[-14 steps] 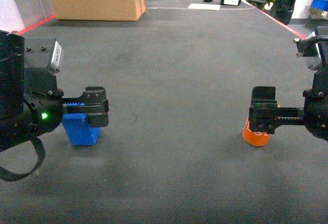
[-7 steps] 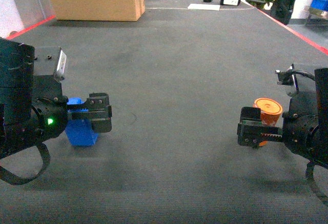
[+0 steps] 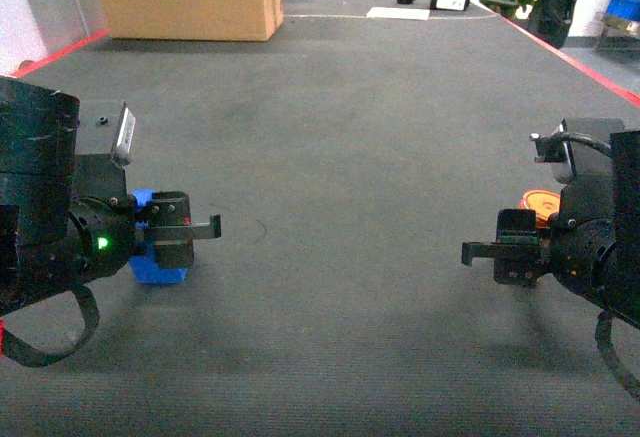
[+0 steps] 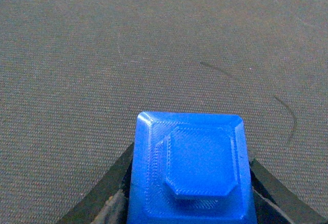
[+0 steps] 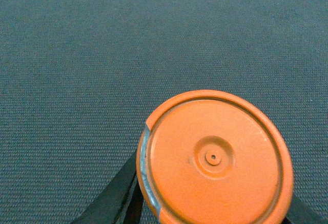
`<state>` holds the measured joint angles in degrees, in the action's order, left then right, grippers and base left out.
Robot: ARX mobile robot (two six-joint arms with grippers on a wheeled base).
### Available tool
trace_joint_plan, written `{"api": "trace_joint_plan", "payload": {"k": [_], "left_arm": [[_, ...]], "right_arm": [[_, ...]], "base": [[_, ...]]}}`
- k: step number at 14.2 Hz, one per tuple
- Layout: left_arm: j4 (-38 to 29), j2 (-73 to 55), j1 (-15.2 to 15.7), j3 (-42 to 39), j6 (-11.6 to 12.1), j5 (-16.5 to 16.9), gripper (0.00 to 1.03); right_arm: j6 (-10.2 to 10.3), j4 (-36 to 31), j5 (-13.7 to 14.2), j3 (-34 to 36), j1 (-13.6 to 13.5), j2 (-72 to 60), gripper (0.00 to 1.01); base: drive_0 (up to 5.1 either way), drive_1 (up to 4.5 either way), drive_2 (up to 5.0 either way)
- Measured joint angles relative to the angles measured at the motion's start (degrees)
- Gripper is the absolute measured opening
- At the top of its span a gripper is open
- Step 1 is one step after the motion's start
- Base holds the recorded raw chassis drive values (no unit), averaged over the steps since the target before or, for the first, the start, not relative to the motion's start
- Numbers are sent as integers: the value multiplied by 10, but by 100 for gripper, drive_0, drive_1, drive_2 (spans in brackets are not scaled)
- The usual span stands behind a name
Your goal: Sort blue parts and orange caps into right shelf containers
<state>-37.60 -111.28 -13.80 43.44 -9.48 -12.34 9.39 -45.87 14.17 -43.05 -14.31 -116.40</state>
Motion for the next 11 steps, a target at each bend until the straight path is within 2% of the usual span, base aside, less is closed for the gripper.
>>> {"api": "trace_joint_plan", "payload": {"k": [1, 3, 5, 6, 7, 9, 10, 11], "left_arm": [[-2, 1, 0, -3, -6, -3, 44], [-10, 21, -5, -23, -7, -16, 44], [-46, 78, -12, -56, -6, -50, 44], [-66, 122, -21, -75, -2, -79, 44], [-95, 179, -39, -102, 12, -117, 44], [-139, 316, -92, -162, 73, -201, 44], [-142, 376, -108, -185, 100, -232, 44], [-103, 515, -128, -209, 139, -292, 44]], "right_arm": [[0, -9, 1, 5, 0, 2, 44], [-3, -21, 8, 24, -4, 26, 44], [-11, -55, 33, 50, -8, 90, 44], [-25, -79, 52, 70, -14, 130, 44], [-53, -111, 79, 100, -22, 177, 44], [-110, -143, 118, 172, -49, 278, 44], [-127, -130, 136, 210, -63, 354, 44], [-141, -45, 155, 244, -64, 539, 44]], "base": [[0, 0, 0], [0, 0, 0], [0, 0, 0], [0, 0, 0], [0, 0, 0], [0, 0, 0], [0, 0, 0], [0, 0, 0]]}}
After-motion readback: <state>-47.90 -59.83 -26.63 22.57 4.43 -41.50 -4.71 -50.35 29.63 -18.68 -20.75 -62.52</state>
